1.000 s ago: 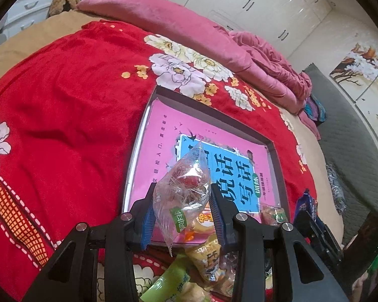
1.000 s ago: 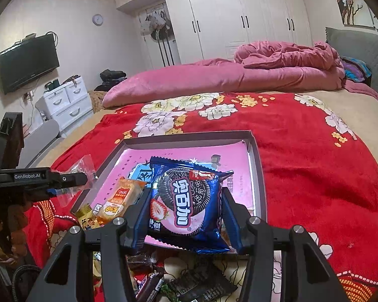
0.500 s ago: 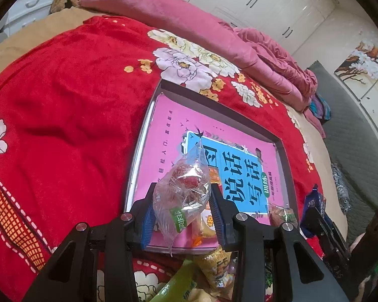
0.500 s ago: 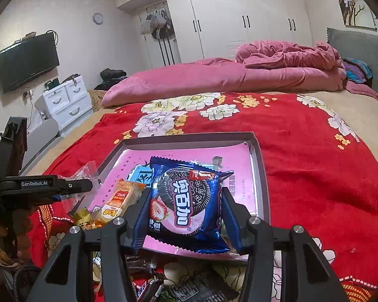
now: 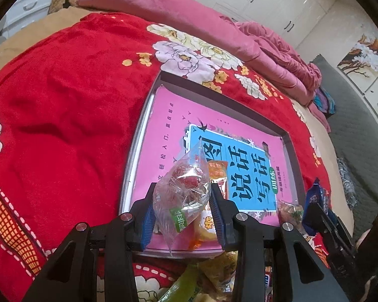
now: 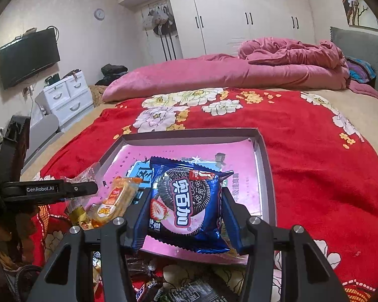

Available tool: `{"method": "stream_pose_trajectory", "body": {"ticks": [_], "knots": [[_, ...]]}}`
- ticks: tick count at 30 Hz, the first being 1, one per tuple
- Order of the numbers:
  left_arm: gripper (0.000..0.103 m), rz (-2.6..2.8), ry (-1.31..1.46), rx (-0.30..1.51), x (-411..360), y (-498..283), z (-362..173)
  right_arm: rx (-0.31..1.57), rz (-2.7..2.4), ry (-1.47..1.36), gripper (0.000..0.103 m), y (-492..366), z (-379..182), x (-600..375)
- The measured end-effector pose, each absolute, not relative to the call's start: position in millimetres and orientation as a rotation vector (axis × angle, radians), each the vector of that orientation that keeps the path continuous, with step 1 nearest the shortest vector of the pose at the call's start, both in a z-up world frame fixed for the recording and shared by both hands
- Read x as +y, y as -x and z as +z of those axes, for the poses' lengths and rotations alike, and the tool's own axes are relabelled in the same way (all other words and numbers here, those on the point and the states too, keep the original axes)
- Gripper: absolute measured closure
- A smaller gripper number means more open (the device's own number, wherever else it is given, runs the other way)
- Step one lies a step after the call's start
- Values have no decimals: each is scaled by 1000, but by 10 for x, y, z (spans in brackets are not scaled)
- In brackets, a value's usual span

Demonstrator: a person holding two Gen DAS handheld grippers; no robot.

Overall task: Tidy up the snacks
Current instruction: 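Lower the clear candy bag with left while right lowers the blue Oreo packet into the box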

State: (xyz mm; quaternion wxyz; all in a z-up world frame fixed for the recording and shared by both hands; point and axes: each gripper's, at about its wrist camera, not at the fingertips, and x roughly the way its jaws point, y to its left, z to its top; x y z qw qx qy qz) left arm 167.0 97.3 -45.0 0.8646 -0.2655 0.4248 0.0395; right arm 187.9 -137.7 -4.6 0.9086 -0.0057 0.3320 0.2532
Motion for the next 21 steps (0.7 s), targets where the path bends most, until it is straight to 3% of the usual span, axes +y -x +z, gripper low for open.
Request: {"method": "stream_pose_trajectory", "body": {"ticks": [21], "knots": [[62, 3, 626, 897, 893, -1730, -522, 714, 556, 47, 51, -1968, -150, -1211]]}}
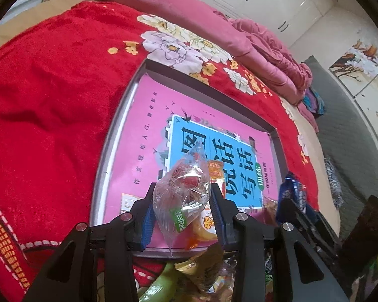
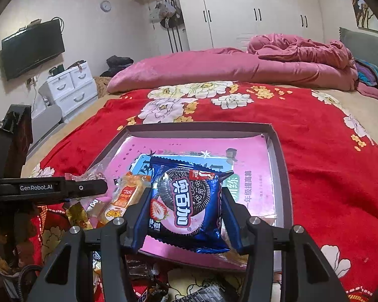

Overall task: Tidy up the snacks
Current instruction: 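Lower the clear candy bag with left while right lowers the blue Oreo packet into the box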

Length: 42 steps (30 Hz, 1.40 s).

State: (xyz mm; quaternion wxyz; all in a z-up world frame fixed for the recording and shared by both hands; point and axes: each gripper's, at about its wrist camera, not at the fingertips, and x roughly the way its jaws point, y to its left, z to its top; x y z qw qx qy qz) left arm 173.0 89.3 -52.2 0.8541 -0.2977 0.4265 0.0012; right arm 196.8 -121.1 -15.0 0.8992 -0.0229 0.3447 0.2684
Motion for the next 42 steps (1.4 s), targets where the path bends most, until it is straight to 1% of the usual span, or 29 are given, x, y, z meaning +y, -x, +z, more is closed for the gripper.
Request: {"method": "stream_pose_trajectory", "body": {"ticks": [11, 35, 42], "knots": [[62, 21, 659, 884, 979, -1713, -539, 751, 560, 81, 51, -2017, -263, -1129], [62, 54, 622, 898, 971, -1732, -582, 837, 570, 125, 51, -2023, -472, -1026], [62, 71, 609, 906, 994, -1709, -585, 853, 563, 89, 51, -2001, -463, -1084]]}}
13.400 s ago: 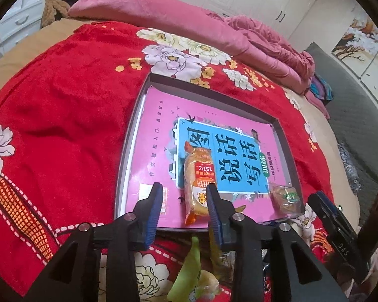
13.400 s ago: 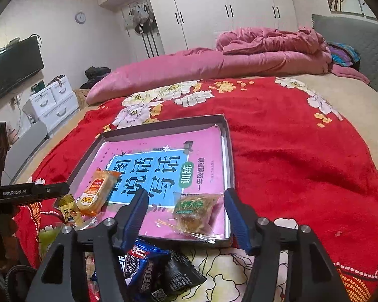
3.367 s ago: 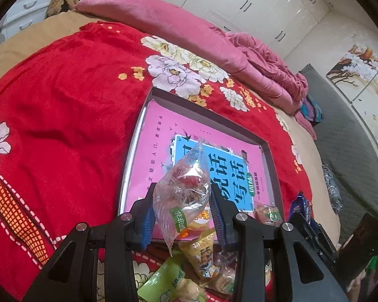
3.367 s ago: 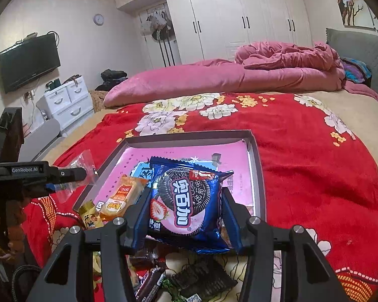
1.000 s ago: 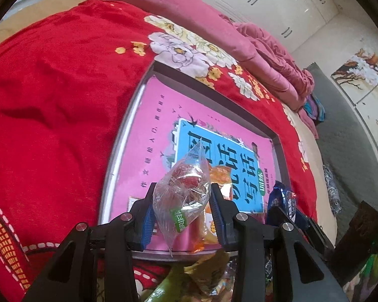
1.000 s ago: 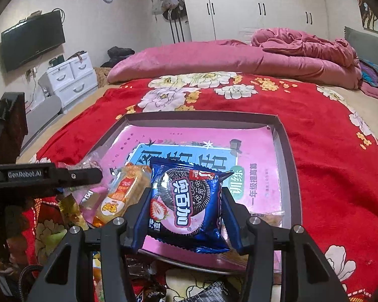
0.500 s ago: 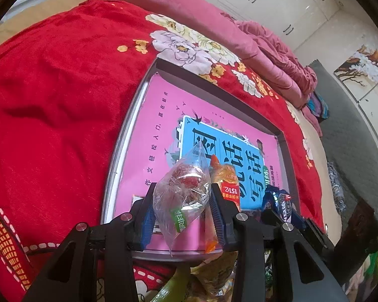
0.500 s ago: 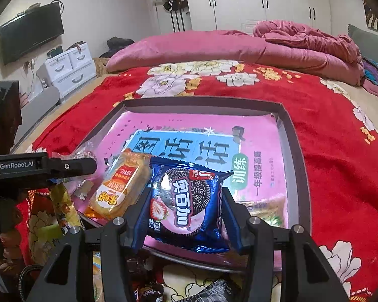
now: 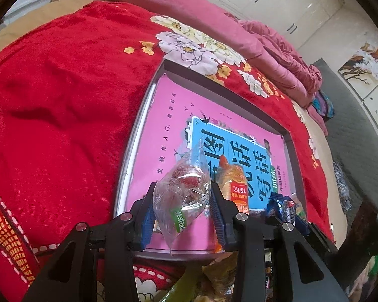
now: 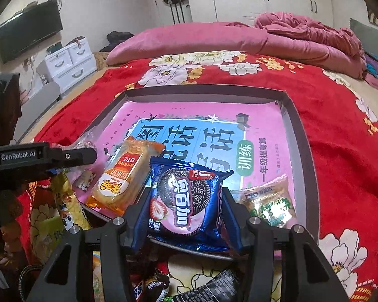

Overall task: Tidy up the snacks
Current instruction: 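Lower the clear candy bag with left while right lowers the blue Oreo packet into the box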

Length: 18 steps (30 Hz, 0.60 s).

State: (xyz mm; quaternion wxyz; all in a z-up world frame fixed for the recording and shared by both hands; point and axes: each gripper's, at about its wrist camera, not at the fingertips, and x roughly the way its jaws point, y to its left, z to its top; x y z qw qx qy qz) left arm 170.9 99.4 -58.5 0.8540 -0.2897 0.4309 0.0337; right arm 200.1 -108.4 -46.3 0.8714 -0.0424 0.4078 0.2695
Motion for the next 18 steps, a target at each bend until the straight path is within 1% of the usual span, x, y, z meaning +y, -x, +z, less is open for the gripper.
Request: {"method": "stream_pose_trajectory", "body": {"ticks": [18], "knots": [[62, 89, 558, 943, 923, -1732, -580, 861, 548, 95, 50, -1921, -467, -1142]]}}
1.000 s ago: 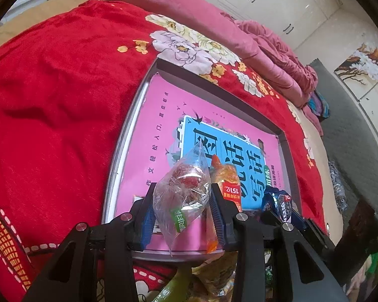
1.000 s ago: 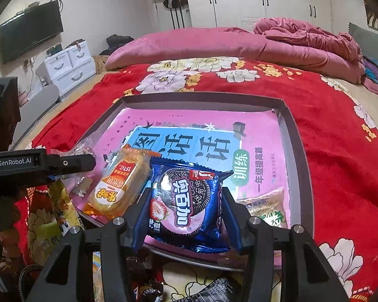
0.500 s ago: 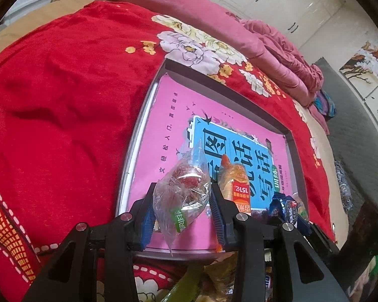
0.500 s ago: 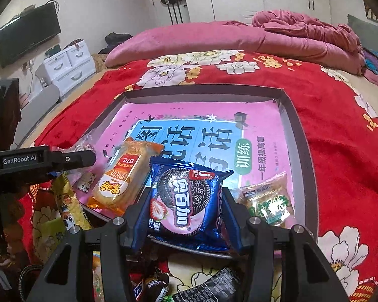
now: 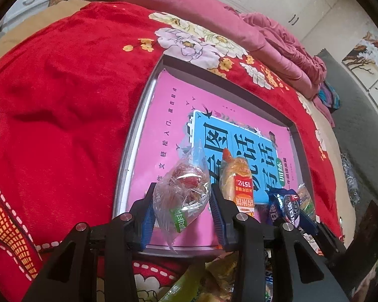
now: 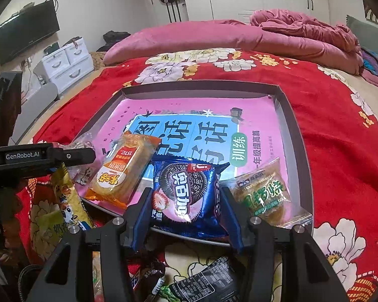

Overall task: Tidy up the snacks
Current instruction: 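Lower the clear candy bag with left while right lowers the blue Oreo packet into the box, then open both grippers to release the snacks onto the pink book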

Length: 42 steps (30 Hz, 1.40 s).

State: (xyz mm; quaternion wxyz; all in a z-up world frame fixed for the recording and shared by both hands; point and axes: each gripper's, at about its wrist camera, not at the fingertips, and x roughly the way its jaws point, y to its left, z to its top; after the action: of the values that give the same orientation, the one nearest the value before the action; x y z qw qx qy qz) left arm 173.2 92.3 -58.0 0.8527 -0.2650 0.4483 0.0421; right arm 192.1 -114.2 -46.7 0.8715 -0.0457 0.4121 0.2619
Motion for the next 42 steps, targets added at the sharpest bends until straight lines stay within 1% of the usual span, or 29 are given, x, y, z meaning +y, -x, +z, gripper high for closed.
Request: {"method": "stream_pose_trajectory", "body": {"ticks": [14, 25, 34, 37, 42], "knots": [[62, 94, 523, 956, 859, -1775, -586, 862, 560, 87, 50, -1891, -417, -1172], [59, 102, 520, 964, 844, -1807, -589, 832, 549, 81, 48, -1871, -327, -1192], [51, 122, 523, 968, 861, -1758, -572, 801, 543, 89, 43, -1889, -274, -1159], [45, 130, 525, 962, 885, -1747, -545, 794, 541, 103, 41, -1878, -277, -1138], [39, 124, 519, 954, 866, -1736, -493, 773, 532, 118, 37, -1857, -256, -1121]]}}
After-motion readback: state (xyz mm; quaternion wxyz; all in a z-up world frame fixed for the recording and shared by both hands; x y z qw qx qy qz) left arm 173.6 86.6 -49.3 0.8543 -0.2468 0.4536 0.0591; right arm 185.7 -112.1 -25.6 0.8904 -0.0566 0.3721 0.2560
